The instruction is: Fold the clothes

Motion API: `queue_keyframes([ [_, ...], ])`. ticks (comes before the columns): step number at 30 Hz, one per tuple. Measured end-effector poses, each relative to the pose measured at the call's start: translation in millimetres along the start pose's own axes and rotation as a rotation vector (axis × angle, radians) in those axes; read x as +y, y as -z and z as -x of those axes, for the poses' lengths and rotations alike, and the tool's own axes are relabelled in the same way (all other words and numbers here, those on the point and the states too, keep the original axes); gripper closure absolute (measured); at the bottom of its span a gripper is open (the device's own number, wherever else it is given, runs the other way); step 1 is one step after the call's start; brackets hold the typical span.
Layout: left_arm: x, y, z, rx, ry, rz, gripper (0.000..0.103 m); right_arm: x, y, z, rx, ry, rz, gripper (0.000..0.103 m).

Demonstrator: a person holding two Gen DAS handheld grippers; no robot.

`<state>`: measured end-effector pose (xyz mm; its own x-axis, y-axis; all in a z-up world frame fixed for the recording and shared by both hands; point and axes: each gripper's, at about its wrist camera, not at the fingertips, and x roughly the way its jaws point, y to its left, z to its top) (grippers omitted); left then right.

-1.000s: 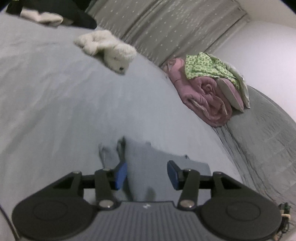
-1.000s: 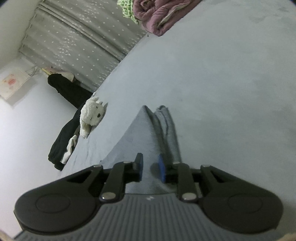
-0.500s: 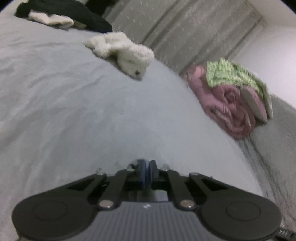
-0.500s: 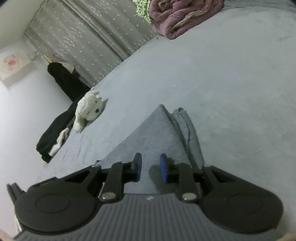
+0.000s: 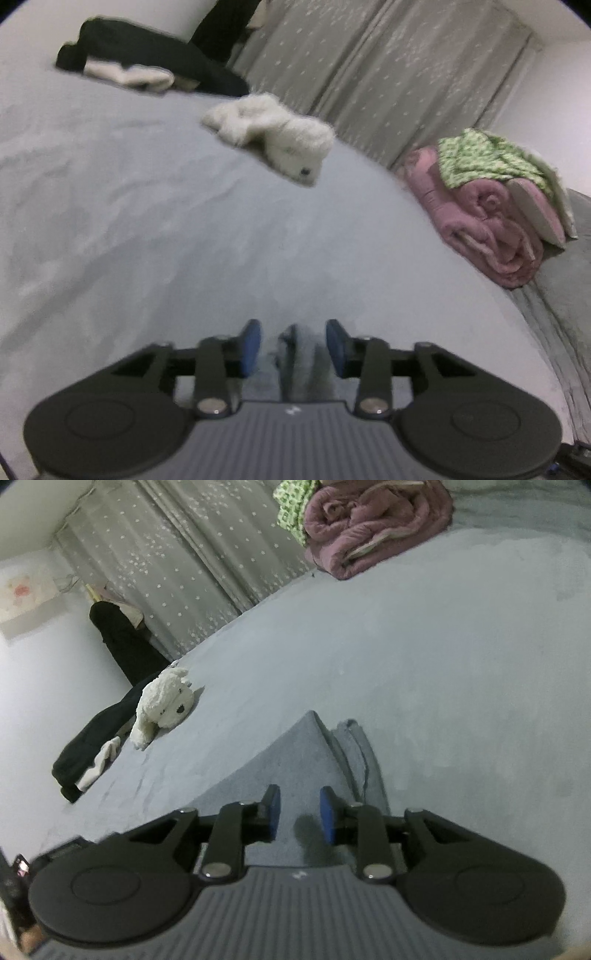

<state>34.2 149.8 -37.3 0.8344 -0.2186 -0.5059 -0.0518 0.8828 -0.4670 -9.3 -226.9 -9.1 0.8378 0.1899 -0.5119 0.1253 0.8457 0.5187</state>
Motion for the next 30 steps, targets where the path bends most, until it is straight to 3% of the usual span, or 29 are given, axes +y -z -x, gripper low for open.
queue_keyframes([
  [4, -9, 2, 20, -0.027, 0.059, -0.086, 0.061, -1, 5, 5, 0.001, 0.023, 0.041, 0.067],
  [8, -25, 18, 37, -0.033, 0.157, -0.268, 0.063, -3, 11, 12, 0.006, 0.046, 0.082, 0.065],
  [10, -30, 30, 41, -0.013, 0.196, -0.362, 0.063, -4, 13, 15, 0.009, 0.058, 0.103, 0.055],
  [13, -26, 44, 43, 0.037, 0.229, -0.436, 0.073, -10, 17, 23, 0.038, 0.050, 0.112, 0.048],
  [16, -18, 54, 46, 0.070, 0.250, -0.477, 0.074, -21, 18, 32, 0.077, 0.027, 0.067, 0.048],
  [21, -7, 61, 51, 0.090, 0.278, -0.530, 0.074, -46, 20, 34, 0.154, -0.040, -0.120, 0.047],
  [23, -7, 64, 47, 0.098, 0.278, -0.551, 0.074, -54, 23, 28, 0.187, -0.078, -0.202, 0.056],
  [24, -8, 66, 45, 0.100, 0.277, -0.560, 0.074, -53, 21, 30, 0.179, -0.079, -0.205, 0.076],
  [25, -9, 66, 43, 0.102, 0.277, -0.566, 0.074, -52, 19, 31, 0.171, -0.080, -0.209, 0.083],
  [30, -8, 65, 44, 0.117, 0.286, -0.563, 0.074, -47, 9, 40, 0.136, -0.076, -0.196, 0.091],
])
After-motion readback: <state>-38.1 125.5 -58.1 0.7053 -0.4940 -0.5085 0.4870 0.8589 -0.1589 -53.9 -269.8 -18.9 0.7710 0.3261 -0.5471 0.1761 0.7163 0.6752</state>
